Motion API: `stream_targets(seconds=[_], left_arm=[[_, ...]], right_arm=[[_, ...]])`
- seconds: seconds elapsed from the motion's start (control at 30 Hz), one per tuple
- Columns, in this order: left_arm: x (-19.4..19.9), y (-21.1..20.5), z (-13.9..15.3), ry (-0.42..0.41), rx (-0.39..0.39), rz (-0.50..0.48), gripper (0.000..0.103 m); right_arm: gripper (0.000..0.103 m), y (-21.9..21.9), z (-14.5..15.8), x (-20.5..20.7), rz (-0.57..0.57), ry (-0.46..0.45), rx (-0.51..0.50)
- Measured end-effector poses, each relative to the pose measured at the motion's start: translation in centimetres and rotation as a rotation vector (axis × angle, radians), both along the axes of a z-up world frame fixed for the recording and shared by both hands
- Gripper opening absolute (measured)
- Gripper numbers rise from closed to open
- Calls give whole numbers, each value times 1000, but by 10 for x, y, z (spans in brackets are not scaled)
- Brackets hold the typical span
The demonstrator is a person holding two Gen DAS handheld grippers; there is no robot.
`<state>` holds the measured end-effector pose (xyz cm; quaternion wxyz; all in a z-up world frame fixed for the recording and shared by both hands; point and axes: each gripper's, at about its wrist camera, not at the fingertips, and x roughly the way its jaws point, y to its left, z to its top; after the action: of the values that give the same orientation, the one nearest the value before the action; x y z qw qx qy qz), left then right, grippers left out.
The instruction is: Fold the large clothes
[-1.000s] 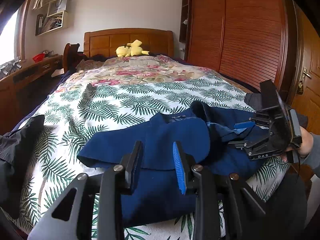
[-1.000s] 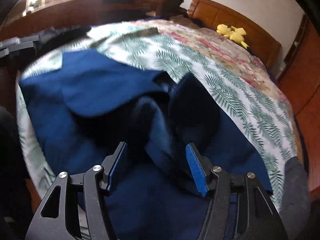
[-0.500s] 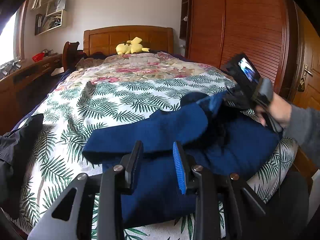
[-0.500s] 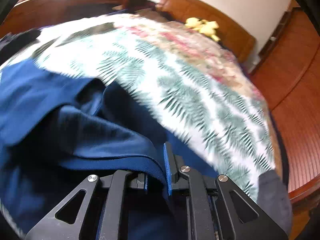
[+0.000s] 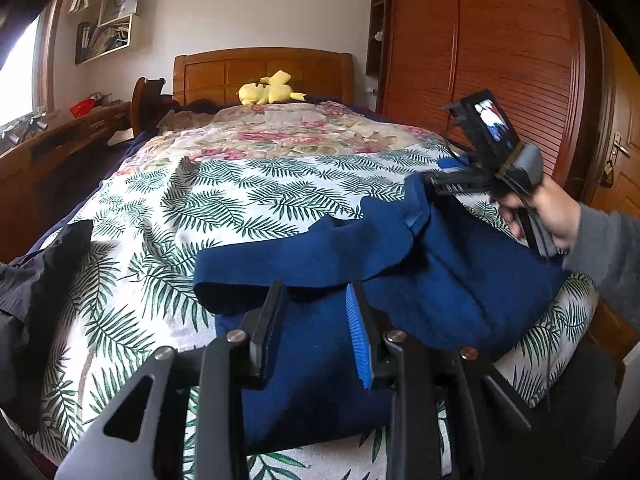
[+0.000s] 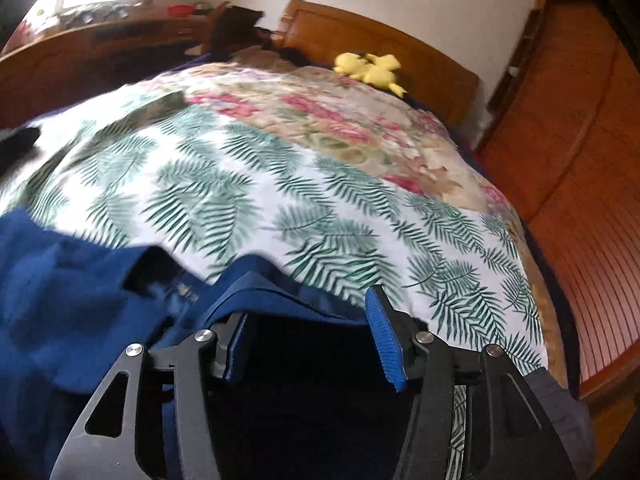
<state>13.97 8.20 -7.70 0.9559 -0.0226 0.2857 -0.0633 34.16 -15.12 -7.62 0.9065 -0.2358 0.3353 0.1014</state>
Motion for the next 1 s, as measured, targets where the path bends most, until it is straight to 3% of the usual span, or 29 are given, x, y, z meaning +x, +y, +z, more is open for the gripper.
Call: stream_targets(seconds=[0.37,0.6,0.8,1.0], left_arm=[[-7,14,1,-7,-4,45,29],[-10,28,-2,-2,0,86,29],[-14,39,-4,4,-4,104,29],[-19,49,-4,3,-13,114,30]], right_arm=[[63,26,-5,-73,183,57,100],[63,87,-28,-101,387,167,126],[63,133,-52,-111,485,234,128],[63,156,-72,-96,485,274,60]])
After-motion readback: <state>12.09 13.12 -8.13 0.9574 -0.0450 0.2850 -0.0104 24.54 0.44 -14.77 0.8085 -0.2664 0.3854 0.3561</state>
